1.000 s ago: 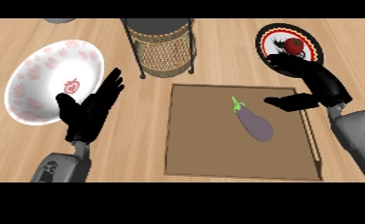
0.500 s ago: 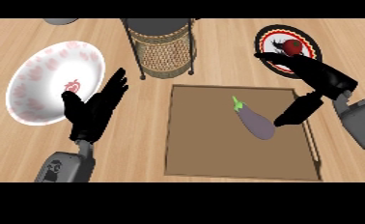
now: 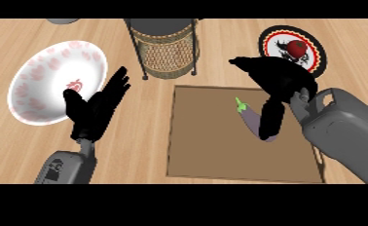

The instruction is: Pick the eggplant from the tray and place it in the tiered basket

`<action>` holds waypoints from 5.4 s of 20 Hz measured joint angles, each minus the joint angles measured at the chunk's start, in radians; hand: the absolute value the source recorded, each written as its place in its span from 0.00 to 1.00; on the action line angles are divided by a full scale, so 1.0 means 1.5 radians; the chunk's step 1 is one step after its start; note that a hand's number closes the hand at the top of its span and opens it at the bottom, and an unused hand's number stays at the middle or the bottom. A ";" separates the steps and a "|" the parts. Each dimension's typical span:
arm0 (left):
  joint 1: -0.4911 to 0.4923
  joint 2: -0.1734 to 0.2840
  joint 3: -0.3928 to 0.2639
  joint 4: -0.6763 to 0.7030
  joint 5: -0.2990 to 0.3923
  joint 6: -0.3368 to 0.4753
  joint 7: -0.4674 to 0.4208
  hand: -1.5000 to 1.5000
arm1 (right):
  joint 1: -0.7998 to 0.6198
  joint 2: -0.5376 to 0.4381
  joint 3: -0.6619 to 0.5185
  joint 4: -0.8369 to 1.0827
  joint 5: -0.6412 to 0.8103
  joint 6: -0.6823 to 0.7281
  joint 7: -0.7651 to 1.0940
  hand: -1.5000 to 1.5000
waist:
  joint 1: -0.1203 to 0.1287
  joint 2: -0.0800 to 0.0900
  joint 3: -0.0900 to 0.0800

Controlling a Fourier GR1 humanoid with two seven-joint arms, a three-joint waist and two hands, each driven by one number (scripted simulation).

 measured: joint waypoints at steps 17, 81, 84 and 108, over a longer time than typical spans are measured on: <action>-0.007 0.005 0.025 0.013 0.007 -0.023 -0.001 0.50 | 0.020 0.139 0.115 0.044 0.073 -0.008 0.135 0.00 | -0.006 0.001 0.001; 0.004 -0.042 0.071 -0.014 -0.044 -0.064 0.023 0.50 | 0.289 0.240 -0.126 0.212 0.588 -0.022 -0.233 1.00 | -0.008 -0.005 -0.007; 0.011 -0.042 0.070 -0.021 -0.045 -0.063 0.023 0.50 | 0.320 0.271 -0.139 0.179 0.609 -0.077 -0.184 1.00 | -0.011 -0.005 -0.008; 0.009 -0.042 0.079 -0.018 -0.044 -0.069 0.023 0.50 | 0.248 0.423 -0.125 -0.340 0.702 -0.200 0.128 1.00 | -0.008 0.001 0.001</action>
